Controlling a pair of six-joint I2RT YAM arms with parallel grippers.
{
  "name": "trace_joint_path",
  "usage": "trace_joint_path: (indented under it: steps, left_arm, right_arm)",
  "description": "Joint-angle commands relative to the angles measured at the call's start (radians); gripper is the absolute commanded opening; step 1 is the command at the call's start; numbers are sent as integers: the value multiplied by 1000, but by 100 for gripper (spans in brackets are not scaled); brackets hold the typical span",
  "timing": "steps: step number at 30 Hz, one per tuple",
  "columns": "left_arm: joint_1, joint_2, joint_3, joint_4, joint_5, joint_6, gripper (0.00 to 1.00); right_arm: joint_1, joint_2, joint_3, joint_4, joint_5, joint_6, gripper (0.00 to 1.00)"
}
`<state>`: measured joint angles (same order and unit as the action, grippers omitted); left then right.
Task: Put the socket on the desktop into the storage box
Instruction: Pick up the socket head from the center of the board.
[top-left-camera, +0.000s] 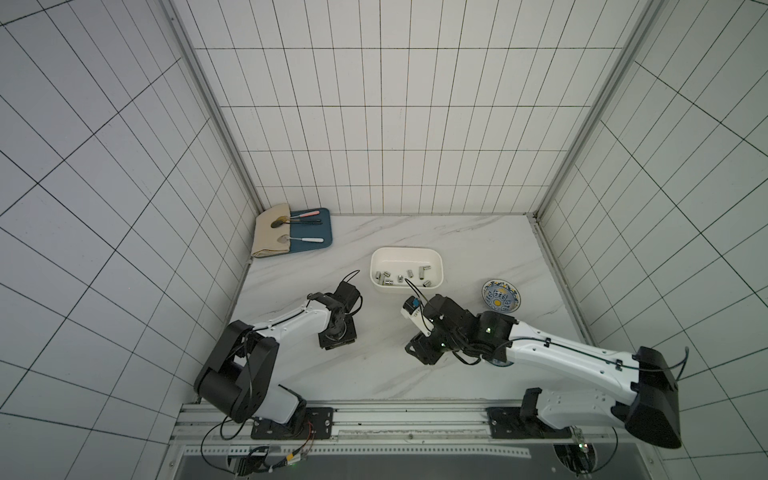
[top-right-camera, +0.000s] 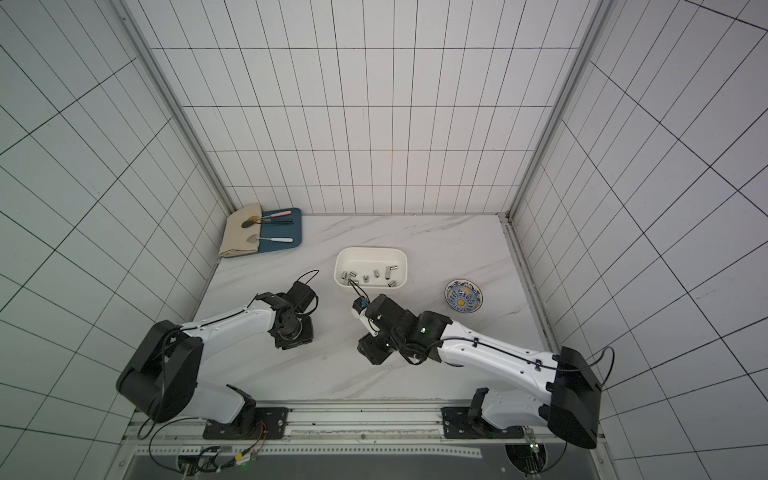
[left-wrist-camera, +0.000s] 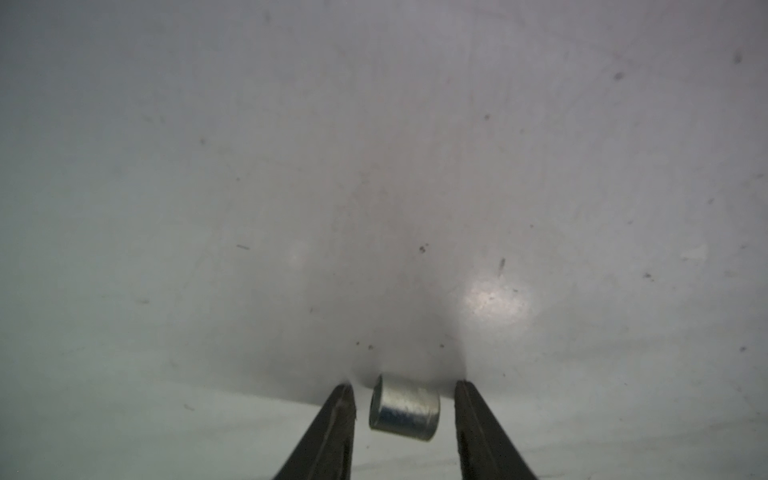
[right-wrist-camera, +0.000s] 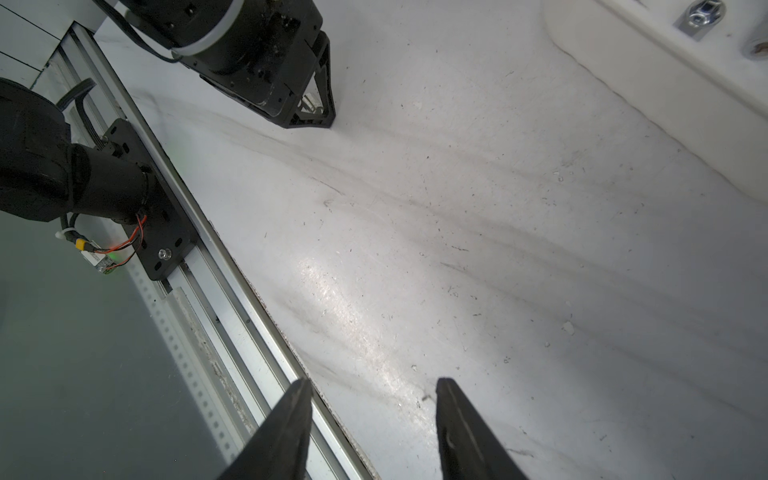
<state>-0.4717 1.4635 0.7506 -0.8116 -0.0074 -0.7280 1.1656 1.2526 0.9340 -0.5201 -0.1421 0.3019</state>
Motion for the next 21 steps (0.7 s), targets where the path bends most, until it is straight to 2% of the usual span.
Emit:
trace_joint_path:
  steps: [1,12,14,17,19,21]
  left_arm:
    - [-2,13,14,8,-30,15,43]
    - [-2,19,17,15,-21,33,37]
    - [-4,20,15,15,-14,36,33]
    - [-8,21,15,14,-13,34,33]
    - [-9,24,18,13,-11,32,26]
    - [-10,23,17,11,-12,31,26]
  right_arm:
    - [6,6,-29,8,13,9,51]
    - [6,24,-24,13,16,14,51]
    - [6,25,-24,13,21,16,51]
    - [6,24,-24,13,25,16,51]
    - [6,25,-24,14,27,16,51]
    - [5,27,-23,14,27,17,51]
